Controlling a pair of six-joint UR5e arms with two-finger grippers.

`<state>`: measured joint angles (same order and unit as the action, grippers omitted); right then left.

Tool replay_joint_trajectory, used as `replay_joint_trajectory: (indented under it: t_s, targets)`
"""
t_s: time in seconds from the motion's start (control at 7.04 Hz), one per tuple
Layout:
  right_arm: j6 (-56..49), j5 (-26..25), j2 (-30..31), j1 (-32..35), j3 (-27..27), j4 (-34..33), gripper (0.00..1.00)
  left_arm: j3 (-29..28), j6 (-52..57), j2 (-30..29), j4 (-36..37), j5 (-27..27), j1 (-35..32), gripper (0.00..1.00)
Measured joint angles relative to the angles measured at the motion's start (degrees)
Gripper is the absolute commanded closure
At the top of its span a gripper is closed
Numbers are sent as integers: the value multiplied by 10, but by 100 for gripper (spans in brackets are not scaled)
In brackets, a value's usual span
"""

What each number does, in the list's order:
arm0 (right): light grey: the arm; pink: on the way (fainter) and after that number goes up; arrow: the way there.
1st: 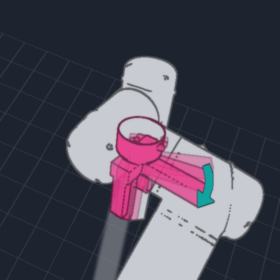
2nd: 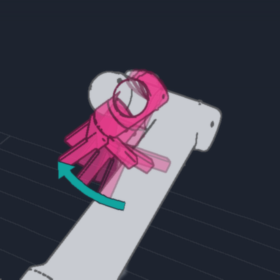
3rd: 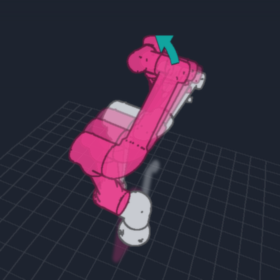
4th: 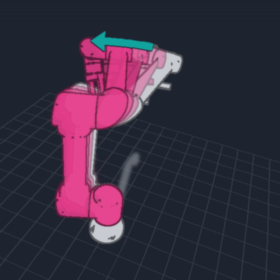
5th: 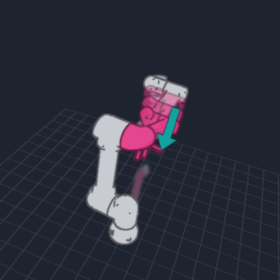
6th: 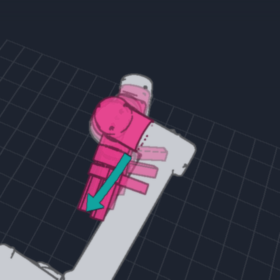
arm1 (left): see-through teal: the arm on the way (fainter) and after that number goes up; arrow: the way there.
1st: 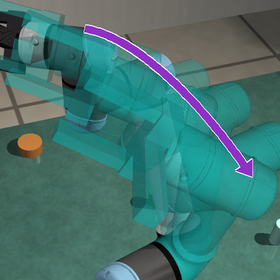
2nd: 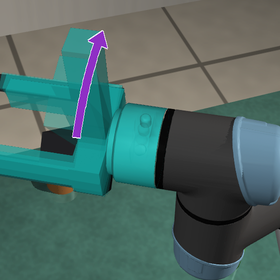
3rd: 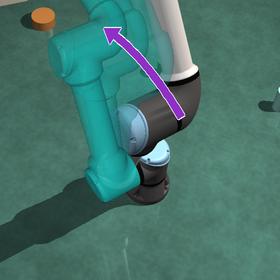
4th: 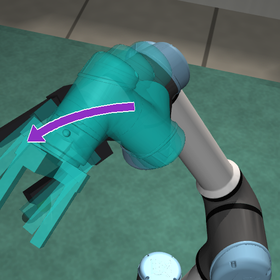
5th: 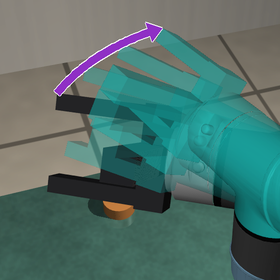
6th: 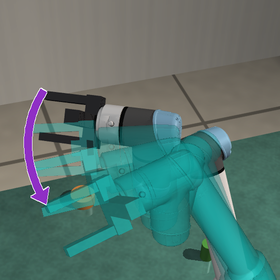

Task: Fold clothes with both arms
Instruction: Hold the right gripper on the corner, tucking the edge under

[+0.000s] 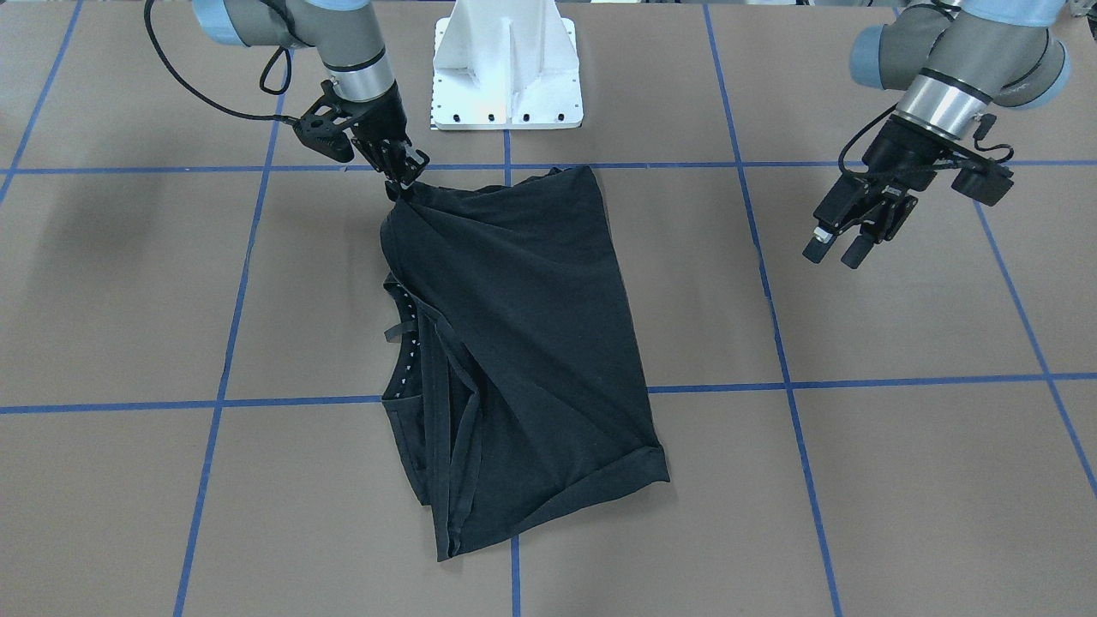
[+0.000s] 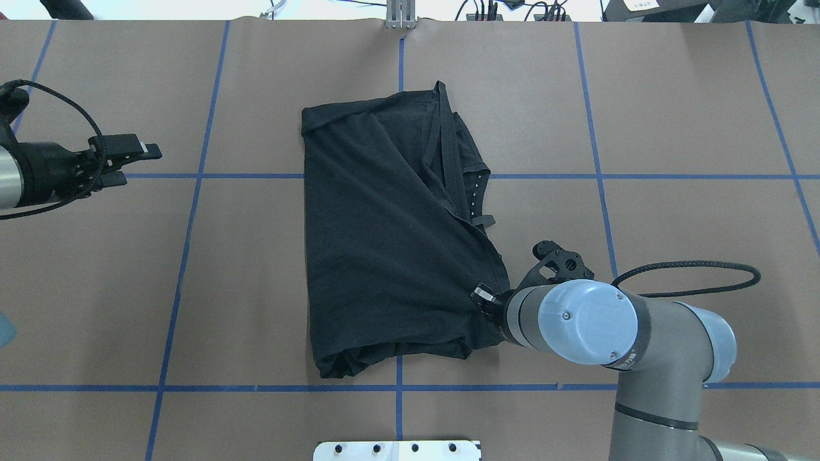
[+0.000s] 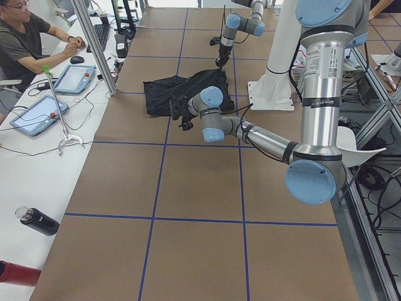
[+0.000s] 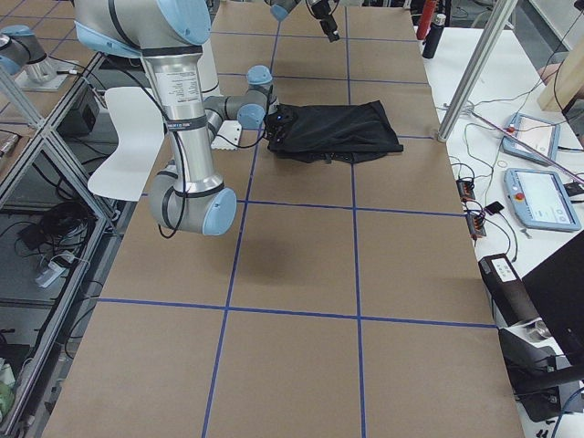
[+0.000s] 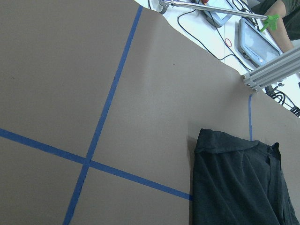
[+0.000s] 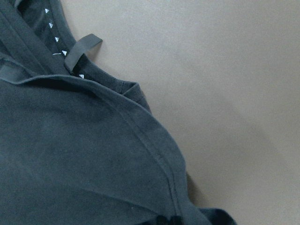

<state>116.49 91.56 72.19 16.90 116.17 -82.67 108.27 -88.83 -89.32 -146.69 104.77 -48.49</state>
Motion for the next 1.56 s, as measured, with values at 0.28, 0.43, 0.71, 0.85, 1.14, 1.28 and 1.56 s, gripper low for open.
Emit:
replay_joint_trajectory:
  t_s: [0.28, 0.43, 0.71, 0.85, 1.14, 1.28, 1.56]
  targets:
    - [16, -9, -11, 0, -15, 3, 1, -1, -1, 0, 0, 0, 0, 0]
    - [31, -14, -26, 0, -36, 4, 1, -2, -1, 0, 0, -1, 0, 0]
    - [54, -20, -43, -2, -66, 5, 2, -2, -1, 0, 0, -1, 1, 0]
    - [57, -21, -45, -3, -74, 6, 2, -2, -1, 0, 0, -1, 1, 0]
    - [59, -22, -46, -4, -89, 5, 4, -2, -1, 0, 1, -1, 0, 0]
    - [61, -22, -48, -5, -94, 5, 6, -1, -2, 0, 1, -1, 0, 0]
    - [63, -22, -52, -6, -107, 5, 22, 0, -3, 0, 1, 0, 0, 0]
